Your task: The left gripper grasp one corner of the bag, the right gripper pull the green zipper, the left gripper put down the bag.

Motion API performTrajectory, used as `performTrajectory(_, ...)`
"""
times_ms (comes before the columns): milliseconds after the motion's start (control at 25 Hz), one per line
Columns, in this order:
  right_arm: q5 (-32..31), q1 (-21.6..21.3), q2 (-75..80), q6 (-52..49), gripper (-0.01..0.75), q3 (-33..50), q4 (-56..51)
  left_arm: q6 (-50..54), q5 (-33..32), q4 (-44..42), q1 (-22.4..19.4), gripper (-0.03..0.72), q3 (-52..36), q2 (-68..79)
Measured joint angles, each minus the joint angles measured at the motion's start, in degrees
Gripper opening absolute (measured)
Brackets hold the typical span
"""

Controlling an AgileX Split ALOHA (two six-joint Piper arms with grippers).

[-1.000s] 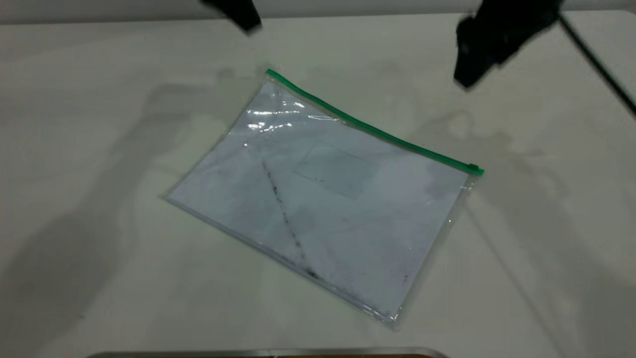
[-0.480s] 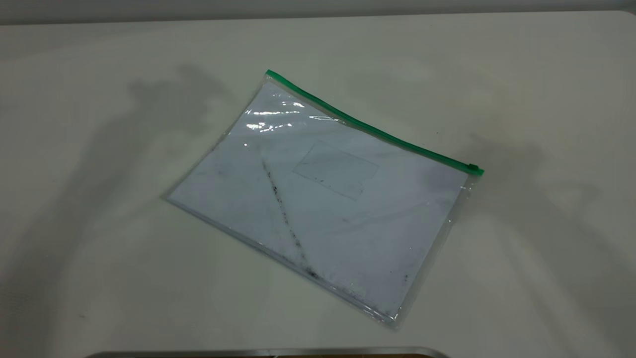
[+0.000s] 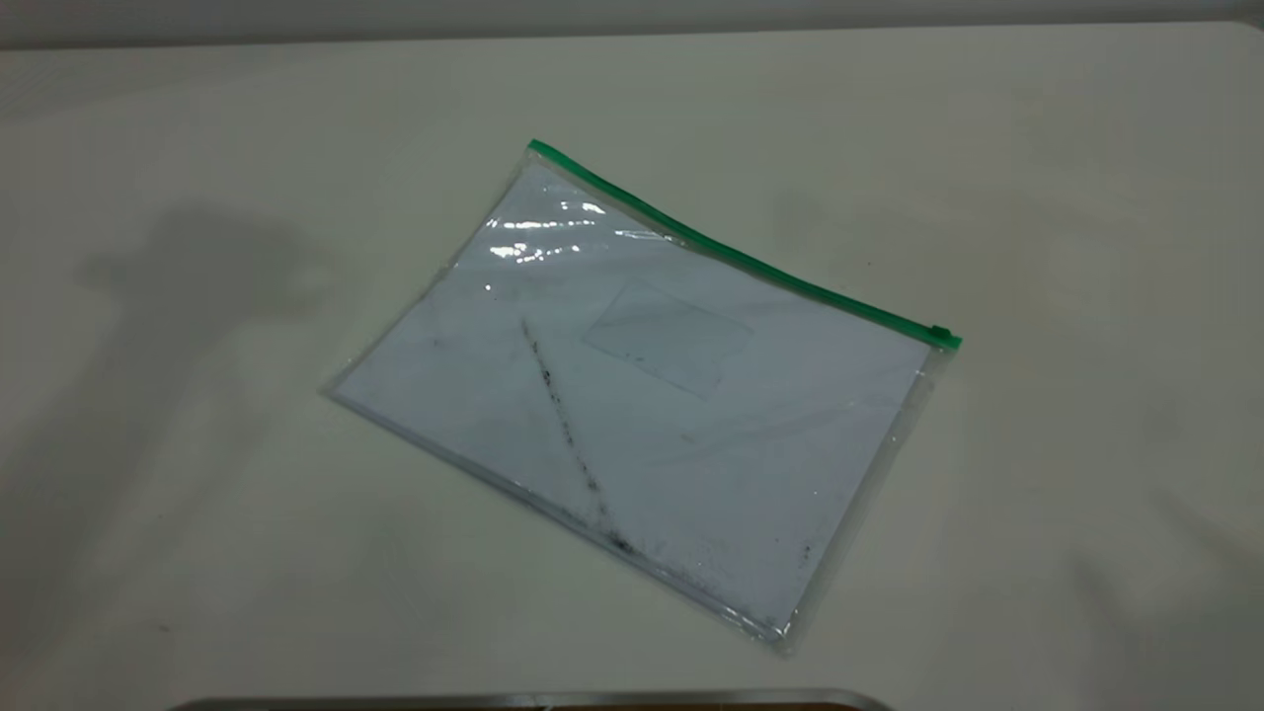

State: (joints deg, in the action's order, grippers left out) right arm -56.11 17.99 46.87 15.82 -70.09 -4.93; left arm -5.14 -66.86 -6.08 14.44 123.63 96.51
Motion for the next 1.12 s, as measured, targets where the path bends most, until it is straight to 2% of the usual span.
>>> performTrajectory(120,-6.2,0.0,-6.5,-1.6,0.585,0.0,0.9,1.1,0.0,0.7,0.0,0.59,-5.7,-6.0)
performTrajectory(320,-14.6,0.0,-18.6,-4.0,0.585,2.7,-0.2,3.2,0.0,1.1,0.0,0.59,-24.9,-21.3)
performTrajectory(480,-14.6,0.0,-26.7,-4.2,0.585,11.0,-1.7,3.8,0.0,1.1,0.0,0.59,-40.0,-32.9)
performTrajectory(600,-14.6,0.0,-30.3,-3.9,0.585,19.2,-2.8,3.8,0.0,1.1,0.0,0.59,-48.1,-40.3)
performTrajectory(880,-11.7,0.0,-39.7,-1.7,0.585,34.8,-4.9,3.8,0.0,1.1,0.0,0.59,-62.2,-56.5)
performTrajectory(1120,-8.9,0.0,-45.4,-1.0,0.585,41.4,-4.8,4.0,0.0,1.1,0.0,0.59,-71.7,-66.9)
